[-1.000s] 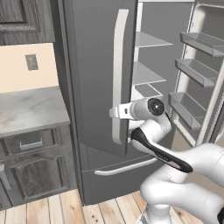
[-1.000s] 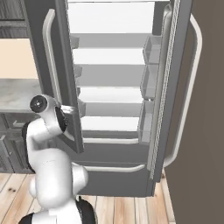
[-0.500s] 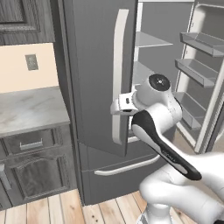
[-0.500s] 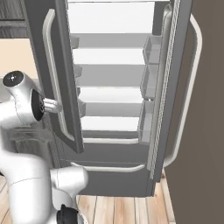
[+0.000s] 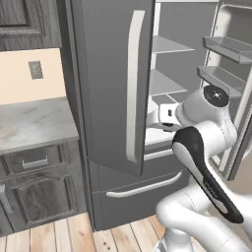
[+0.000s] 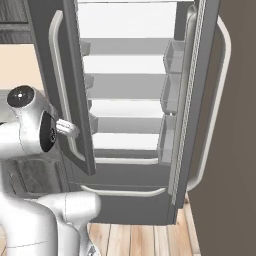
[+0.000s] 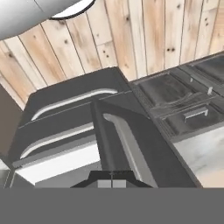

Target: Place one of the steaks on the plate and the other in the bowl. Then place the bowl in the fridge.

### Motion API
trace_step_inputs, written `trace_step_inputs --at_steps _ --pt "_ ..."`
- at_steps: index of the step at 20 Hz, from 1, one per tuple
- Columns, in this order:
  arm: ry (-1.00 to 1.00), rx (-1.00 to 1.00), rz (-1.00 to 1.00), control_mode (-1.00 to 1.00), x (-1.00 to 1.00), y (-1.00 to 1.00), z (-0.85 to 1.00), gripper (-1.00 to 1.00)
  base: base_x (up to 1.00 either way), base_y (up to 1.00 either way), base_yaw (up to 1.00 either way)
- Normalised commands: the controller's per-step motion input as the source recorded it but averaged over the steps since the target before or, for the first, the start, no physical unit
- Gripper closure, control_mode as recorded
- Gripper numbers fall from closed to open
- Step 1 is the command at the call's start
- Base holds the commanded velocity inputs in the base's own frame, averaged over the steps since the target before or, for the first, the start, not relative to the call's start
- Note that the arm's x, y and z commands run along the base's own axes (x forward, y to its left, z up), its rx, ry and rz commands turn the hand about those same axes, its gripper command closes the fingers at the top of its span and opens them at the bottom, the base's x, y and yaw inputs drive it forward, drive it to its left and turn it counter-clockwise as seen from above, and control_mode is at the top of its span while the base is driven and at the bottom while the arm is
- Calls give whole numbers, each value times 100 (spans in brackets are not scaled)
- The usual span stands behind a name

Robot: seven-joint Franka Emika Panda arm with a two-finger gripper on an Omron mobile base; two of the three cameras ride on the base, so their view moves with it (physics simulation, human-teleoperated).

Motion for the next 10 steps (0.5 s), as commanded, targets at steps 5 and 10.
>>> trace_step_inputs --at_steps 5,10 --pt "-30 28 -11 -100 -7 -97 -7 100 0 0 0" --pt "-6 18 -35 -100 8 -36 0 100 0 0 0"
